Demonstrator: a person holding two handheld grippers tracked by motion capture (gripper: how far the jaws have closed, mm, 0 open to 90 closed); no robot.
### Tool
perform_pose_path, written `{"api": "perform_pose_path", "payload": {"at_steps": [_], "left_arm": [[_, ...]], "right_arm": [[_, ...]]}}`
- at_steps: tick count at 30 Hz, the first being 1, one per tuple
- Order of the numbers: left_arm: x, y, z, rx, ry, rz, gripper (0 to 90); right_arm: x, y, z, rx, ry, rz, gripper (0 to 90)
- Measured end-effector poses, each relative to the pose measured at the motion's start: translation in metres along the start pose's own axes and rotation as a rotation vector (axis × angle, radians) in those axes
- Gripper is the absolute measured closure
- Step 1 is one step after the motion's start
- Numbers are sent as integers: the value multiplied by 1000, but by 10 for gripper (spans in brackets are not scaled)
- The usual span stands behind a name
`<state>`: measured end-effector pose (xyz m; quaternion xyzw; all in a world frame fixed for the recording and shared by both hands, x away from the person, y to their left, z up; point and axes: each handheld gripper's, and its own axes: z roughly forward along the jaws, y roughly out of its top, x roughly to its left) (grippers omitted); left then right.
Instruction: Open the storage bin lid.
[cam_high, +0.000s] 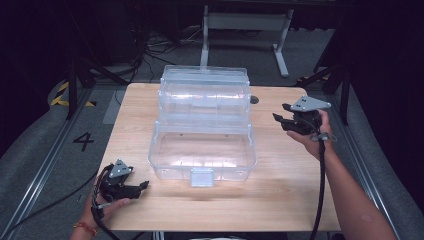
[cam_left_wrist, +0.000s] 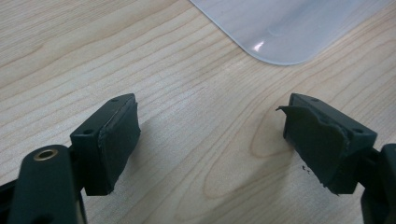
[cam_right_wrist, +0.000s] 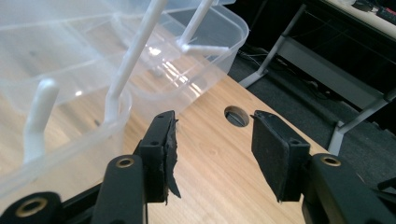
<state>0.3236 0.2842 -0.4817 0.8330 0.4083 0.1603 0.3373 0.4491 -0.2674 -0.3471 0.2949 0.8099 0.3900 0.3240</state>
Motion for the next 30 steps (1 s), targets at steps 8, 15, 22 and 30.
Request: {"api": "perform_pose_path", "payload": {"at_steps": [8,15,22,30], "left_arm": [[0,0,0,2,5,-1,188],[0,0,0,0,6,0,188],[0,0,0,1,5,-3,188],[0,0,0,1,6,-3,188]], "right_arm": [[9,-17,-15,24,8,-40,480],[18,-40,-26,41,10,-51,449],[26,-66,-33,65,18,-38,416],[32,-92,-38,104,23,-35,393]]}}
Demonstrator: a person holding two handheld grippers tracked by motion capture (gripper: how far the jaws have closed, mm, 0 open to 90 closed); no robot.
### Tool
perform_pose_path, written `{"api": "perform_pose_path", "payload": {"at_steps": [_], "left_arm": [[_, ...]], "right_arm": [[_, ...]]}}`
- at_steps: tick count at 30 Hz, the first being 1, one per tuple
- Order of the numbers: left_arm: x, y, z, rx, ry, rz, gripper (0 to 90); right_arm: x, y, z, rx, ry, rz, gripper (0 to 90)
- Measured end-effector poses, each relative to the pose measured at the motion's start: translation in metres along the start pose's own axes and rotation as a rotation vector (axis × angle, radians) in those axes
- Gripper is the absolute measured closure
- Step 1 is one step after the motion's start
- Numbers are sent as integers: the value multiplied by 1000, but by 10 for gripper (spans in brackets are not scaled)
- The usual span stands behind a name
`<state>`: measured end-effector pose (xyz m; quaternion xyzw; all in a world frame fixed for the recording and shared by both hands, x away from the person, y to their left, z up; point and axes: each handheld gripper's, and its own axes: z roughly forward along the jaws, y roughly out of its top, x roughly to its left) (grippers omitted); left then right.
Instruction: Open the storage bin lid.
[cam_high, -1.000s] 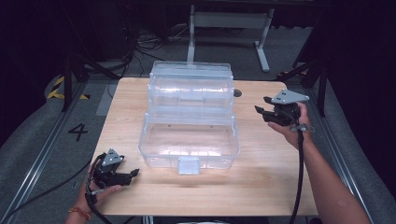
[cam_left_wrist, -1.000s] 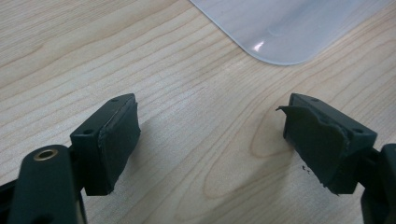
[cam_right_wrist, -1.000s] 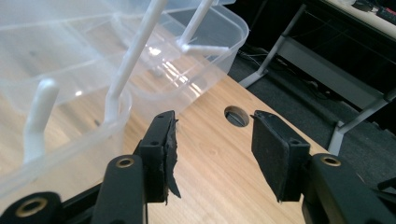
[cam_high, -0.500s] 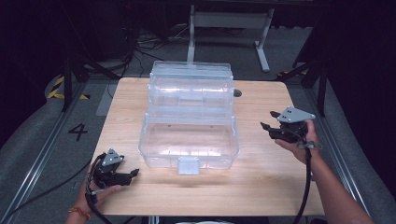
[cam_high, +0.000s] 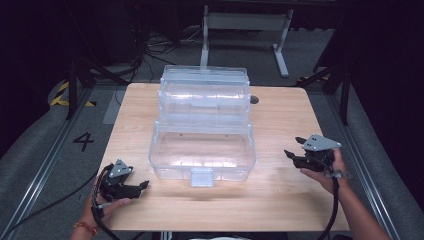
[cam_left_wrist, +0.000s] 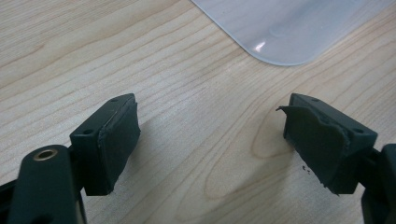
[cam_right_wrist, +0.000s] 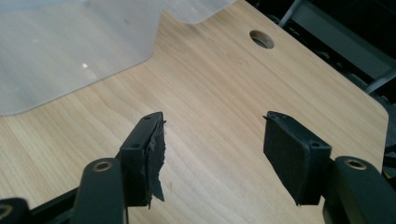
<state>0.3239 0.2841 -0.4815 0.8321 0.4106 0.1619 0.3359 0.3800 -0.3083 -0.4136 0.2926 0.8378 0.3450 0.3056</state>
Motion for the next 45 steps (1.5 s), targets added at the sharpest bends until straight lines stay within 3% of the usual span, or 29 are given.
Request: {"api": "perform_pose_path", "payload": {"at_steps": [5,10,14,22,25,31,34,45], "left_arm": [[0,0,0,-1,0,0,188],[0,0,0,-1,1,-2,187],[0,0,0,-2,2,-4,187],[0,0,0,1,1,-7,185],[0,0,0,2,2,-8,184],[0,0,0,1,5,-6,181],[0,-1,-1,2,9,-10,181],[0,-2,-2,1,11,-7,181]], "right_arm": [[4,-13,-2,8,1,18,371],[8,-32,-5,6,-13,70,340],[7,-48,-6,10,-18,129,307],[12,-77,-8,81,-27,227,227],[16,-88,-9,99,-6,261,220],[15,-96,-9,107,-12,335,193],[11,-98,-8,122,19,393,191],[10,-98,-8,124,23,399,188]]}}
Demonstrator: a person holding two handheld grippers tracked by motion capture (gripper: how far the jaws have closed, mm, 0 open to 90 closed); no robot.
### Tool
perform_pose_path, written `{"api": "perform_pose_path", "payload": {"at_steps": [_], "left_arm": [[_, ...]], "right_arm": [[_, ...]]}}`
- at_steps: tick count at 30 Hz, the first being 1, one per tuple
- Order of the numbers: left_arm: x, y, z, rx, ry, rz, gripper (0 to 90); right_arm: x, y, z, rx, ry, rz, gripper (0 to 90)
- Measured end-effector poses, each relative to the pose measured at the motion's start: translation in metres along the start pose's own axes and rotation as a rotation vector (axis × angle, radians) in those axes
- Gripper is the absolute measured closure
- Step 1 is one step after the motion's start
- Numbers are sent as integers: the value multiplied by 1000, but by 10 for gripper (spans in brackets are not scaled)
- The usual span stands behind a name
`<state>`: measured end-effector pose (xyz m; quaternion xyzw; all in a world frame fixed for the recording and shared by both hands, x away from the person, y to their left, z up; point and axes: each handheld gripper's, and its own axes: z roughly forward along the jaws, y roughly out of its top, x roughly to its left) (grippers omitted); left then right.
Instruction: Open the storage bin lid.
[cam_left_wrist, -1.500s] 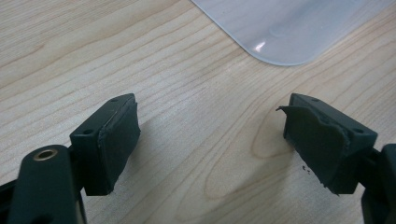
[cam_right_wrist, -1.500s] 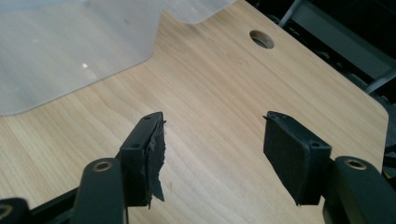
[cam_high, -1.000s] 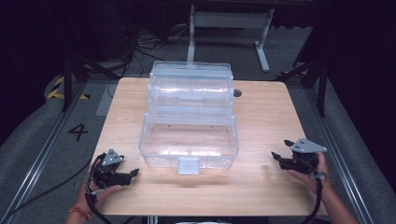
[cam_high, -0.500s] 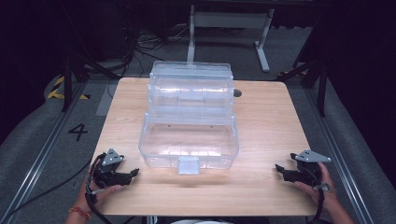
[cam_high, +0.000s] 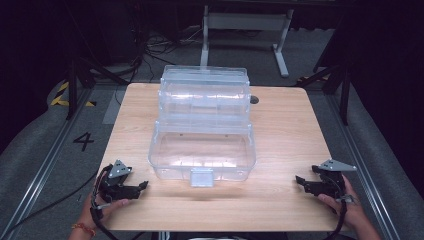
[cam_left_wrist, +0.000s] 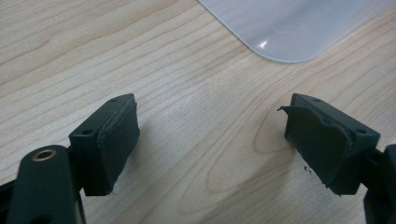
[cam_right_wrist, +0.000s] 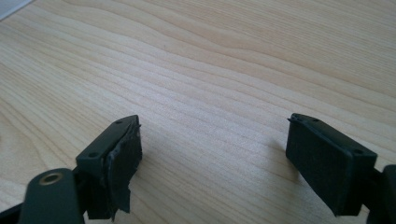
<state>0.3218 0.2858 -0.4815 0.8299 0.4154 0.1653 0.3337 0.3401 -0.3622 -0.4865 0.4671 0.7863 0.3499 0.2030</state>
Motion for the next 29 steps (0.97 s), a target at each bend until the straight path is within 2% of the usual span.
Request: {"api": "perform_pose_path", "payload": {"at_steps": [14,17,29], "left_arm": [[2,0,0,2,-5,1,176],[3,0,0,3,7,-15,173],[4,1,1,13,12,-28,151]], "right_arm": [[0,0,0,0,0,0,188],[0,0,0,0,0,0,188],[0,0,0,0,2,-4,185]]}}
